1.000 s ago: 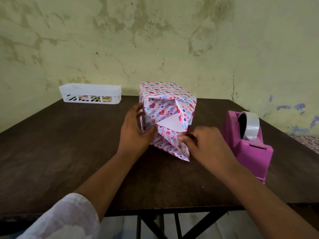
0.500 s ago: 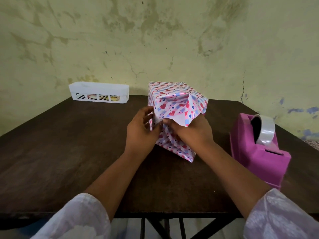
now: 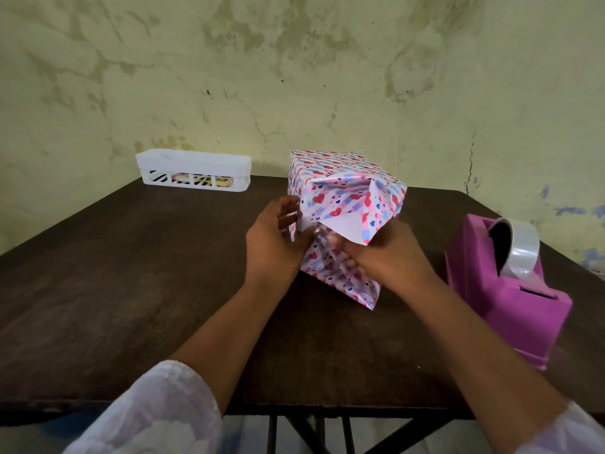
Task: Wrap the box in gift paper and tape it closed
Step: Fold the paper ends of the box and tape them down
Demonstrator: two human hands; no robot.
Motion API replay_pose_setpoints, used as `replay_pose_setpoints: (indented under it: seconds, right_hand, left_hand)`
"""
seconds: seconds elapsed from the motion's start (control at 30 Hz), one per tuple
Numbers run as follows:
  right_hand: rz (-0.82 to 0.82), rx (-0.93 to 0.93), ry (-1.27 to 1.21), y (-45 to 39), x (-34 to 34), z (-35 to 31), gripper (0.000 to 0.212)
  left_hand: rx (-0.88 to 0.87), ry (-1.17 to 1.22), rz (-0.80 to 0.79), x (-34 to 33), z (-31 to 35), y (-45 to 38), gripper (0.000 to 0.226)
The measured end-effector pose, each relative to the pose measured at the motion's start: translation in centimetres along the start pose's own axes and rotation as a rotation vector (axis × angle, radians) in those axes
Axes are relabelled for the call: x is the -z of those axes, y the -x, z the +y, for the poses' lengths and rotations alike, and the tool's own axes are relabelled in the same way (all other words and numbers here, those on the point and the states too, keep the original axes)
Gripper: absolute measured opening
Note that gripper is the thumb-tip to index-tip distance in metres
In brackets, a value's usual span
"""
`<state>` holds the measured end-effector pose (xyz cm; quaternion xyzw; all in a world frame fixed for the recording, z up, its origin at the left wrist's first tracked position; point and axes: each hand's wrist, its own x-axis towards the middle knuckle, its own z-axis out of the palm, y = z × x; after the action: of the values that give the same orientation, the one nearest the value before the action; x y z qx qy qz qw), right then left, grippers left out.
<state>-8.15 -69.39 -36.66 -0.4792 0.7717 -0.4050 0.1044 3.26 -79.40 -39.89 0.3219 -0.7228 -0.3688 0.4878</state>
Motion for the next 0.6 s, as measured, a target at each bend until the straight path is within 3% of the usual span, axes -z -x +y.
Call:
replay_pose_setpoints:
  seconds: [0.1,0.17,0.23,0.3,0.37,0.53,0.6]
  right_hand:
    - [0.246,0.135,0.346,3.1,2.0,0.2,0.028]
    - [0.575,0.317,0.401,4.7,2.2,0.2,0.04]
    - [0.739,0.478,0.482,5.3,2.1,0.3,0.059]
    - [0.677,0.584,0.595,5.0,2.0,0.2,0.08]
    - [0.559,0.623,0.661,4.0,1.9,0.1,0.082]
    - [0.528,0.815,0.763,3.6,1.5,1.4,0.038]
    - [0.529,0.879,0.755,4.1,1.4,2.3,0.03]
  left_hand:
    - [-0.084,-0.052,0.025,0.0,0.0,-0.3,0.085]
    - [-0.147,-0.118,0.022,0.1,0.1,-0.7,0.096]
    - [-0.176,-0.173,-0.012,0.2,0.0,-0.9,0.095]
    - [-0.236,-0.245,-0.033,0.2,-0.2,-1.3,0.091]
    - [-0.295,-0.295,-0.046,0.3,-0.4,-1.5,0.088]
    - [-0.366,-0.302,-0.065,0.7,-0.1,-1.7,0.084]
    - [-0.353,-0.277,-0.086,0.8,0.0,-1.6,0.084]
